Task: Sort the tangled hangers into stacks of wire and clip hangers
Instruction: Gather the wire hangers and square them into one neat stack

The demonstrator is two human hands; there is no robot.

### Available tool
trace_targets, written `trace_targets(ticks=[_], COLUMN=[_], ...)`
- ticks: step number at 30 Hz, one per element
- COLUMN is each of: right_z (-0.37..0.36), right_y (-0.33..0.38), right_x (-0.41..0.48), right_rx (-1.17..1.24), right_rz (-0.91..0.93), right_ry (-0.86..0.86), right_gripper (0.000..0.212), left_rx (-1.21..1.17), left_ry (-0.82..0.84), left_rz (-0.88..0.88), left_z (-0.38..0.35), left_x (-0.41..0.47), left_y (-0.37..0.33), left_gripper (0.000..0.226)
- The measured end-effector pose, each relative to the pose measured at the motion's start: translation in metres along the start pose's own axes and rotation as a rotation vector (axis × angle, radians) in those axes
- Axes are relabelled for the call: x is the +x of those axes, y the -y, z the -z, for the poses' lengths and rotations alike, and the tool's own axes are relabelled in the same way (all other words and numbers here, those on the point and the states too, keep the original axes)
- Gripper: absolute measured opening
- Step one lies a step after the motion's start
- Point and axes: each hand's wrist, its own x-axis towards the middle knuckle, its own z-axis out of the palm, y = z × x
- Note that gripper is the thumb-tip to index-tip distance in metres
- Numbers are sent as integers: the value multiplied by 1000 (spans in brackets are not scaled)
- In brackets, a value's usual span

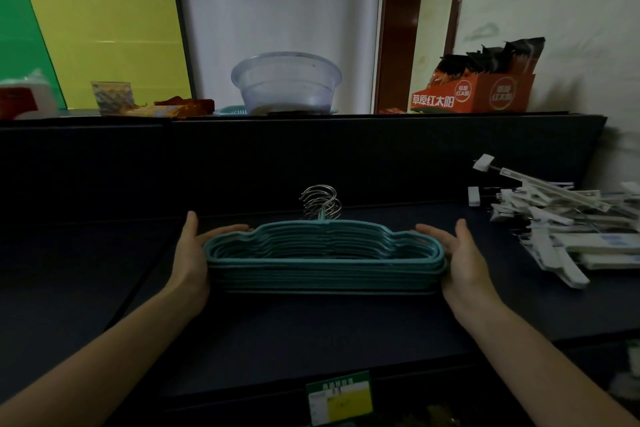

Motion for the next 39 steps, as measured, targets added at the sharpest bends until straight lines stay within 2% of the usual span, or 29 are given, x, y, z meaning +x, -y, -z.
trace_targets(ticks=[7,12,14,17,19,21,25,28,29,31,33,37,39], right_z=[-5,0,5,13,14,10,-15,-33,-37,-40,-40,-38,-37], right_y=[-5,-2,2,19,37,56,74,69,67,64,64,63,63], right_x=[-4,-3,0,5,9,15,23,18,17,15,14,16,18], right_rx=[-198,-340,-420,-665,-926,-1262,-1746,-2042,-2117,-2190,-2212,-2223,-2219], right_rz=[35,54,35,-3,-21,3,58,169,227,311,331,342,340], right_ry=[11,113,219,384,446,467,444,364,341,321,329,342,345], right_gripper=[51,39,36,27,14,13,26,19,14,16,17,32,32], left_rx=[63,201,348,550,772,1111,1779,2070,2114,2148,2165,2183,2184], left_ry=[-73,68,141,301,500,573,464,399,379,382,400,428,439], left_rz=[-11,37,62,112,84,9,-202,-310,-323,-328,-313,-308,-294], left_z=[-7,2,6,18,26,24,-4,-20,-22,-24,-24,-26,-29], left_x=[2,6,8,16,23,29,34,32,32,32,32,32,33], left_y=[2,1,-3,-18,-35,-50,-61,-54,-53,-53,-55,-53,-53], left_gripper=[71,45,29,19,21,22,9,23,26,33,34,39,31])
